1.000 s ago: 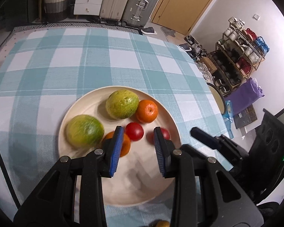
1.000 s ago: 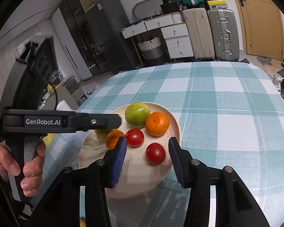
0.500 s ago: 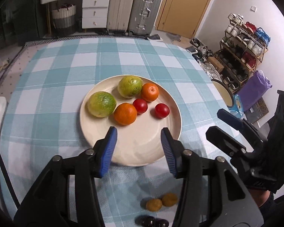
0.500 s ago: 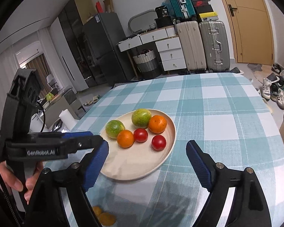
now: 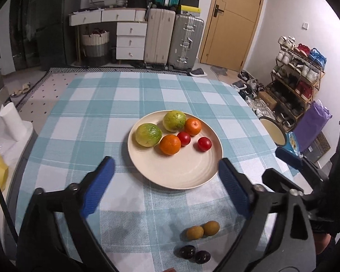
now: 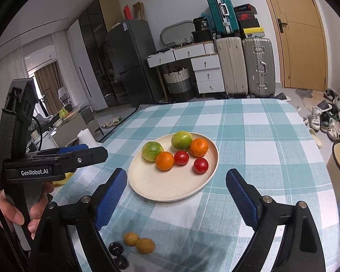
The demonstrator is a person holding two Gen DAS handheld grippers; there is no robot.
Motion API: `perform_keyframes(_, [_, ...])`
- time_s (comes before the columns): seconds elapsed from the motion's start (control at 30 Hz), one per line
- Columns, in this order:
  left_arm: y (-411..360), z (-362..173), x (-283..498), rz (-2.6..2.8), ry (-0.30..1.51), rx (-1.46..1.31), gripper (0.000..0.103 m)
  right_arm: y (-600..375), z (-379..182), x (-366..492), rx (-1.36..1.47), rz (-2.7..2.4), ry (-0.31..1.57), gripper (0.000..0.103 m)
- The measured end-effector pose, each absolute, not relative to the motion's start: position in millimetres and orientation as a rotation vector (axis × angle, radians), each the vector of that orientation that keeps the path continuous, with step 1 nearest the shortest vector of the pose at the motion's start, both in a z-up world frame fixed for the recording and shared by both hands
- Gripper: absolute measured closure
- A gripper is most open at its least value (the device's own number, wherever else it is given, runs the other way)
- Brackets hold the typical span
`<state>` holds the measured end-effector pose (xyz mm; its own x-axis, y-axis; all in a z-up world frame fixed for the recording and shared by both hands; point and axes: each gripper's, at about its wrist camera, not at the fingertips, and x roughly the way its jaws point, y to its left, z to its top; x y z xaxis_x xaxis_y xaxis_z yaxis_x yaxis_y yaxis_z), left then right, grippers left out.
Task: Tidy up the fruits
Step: 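Withdraw both grippers back toward the plums and kiwis, then grasp a dark plum with the right gripper while the left grasps the other plum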
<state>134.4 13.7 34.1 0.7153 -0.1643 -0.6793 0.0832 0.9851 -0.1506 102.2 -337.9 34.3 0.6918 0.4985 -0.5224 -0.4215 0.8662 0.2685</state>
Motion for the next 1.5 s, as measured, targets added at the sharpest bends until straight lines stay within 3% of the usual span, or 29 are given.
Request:
perform_keyframes(0.4, [21.0,35.6,84.0,-0.128,0.711,-0.119,0.001,-327.0,39.3,64.2,0.109,0.556,0.604,0.004])
perform_keyframes(1.3, [70.8,-64.9,37.2,-0.069,0.907,-0.255,0.001,-277.1,-48.9,3.2,0.023,0.686,0.828,0.003])
perform_keyframes(1.37, [73.2,-69.3,37.2,-0.068,0.917,-0.263,0.001,-273.5,-53.1,5.0,0.007,0.677,0.840,0.005])
perform_keyframes(1.43, [75.1,-71.0,36.7,-0.067,0.919,-0.266,0.001,-272.2,-54.6,6.0,0.005,0.682,0.846,0.025])
perform_keyframes(1.5, [76.9,-70.8,36.6,-0.064,0.914,-0.270,0.001,-267.7,-60.1,9.2,-0.008,0.679,0.872,0.027])
